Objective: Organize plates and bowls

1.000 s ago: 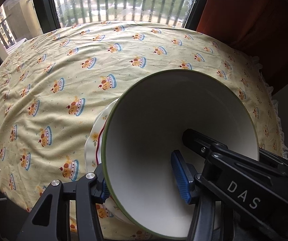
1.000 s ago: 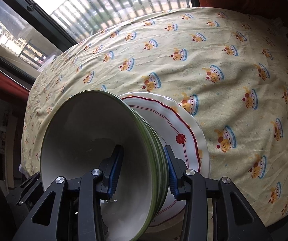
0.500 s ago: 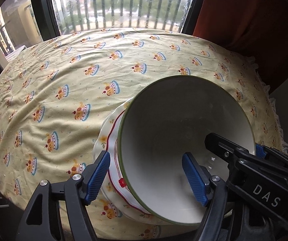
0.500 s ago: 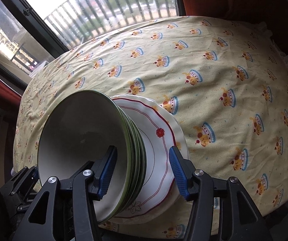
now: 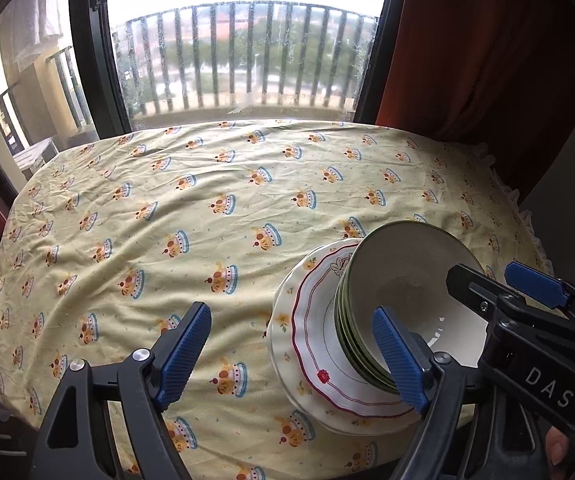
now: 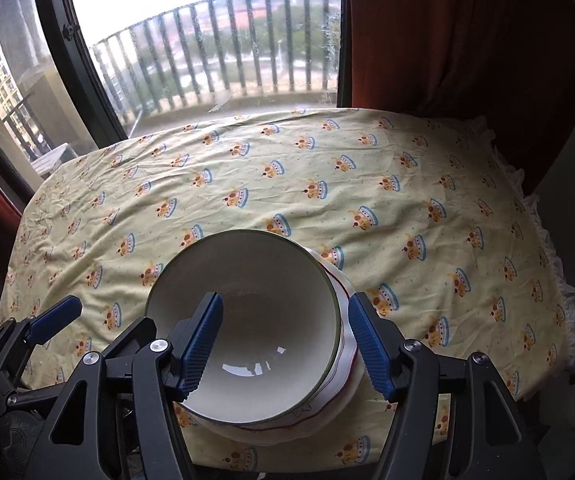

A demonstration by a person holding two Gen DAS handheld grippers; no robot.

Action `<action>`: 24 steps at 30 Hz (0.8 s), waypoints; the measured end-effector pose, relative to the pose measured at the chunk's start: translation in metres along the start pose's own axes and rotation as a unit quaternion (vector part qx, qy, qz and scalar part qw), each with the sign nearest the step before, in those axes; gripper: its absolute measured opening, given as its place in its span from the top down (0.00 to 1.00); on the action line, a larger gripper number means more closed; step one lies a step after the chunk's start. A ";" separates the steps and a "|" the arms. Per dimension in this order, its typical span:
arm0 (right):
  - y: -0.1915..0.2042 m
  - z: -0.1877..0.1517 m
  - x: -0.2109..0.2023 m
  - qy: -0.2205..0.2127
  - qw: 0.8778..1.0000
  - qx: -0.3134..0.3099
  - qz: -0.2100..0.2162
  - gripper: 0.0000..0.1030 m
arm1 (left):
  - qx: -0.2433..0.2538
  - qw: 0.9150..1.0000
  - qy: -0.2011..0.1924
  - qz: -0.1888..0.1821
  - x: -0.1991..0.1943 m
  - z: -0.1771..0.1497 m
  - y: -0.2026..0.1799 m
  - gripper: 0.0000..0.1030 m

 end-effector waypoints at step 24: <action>0.121 -0.088 -0.025 -0.095 0.995 0.019 -0.029 0.23 | -0.025 0.993 -0.106 0.034 -0.050 -0.073 0.149 0.03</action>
Point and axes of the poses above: each gripper's, at about its wrist camera, not at the fingertips, and x roughly the way its jaws point, y to its left, z to its top, the point moved 5 cm from there along x, roughly the way its jaws point, and after that the axes turned 4 degrees about y, right-handed, at the moved point
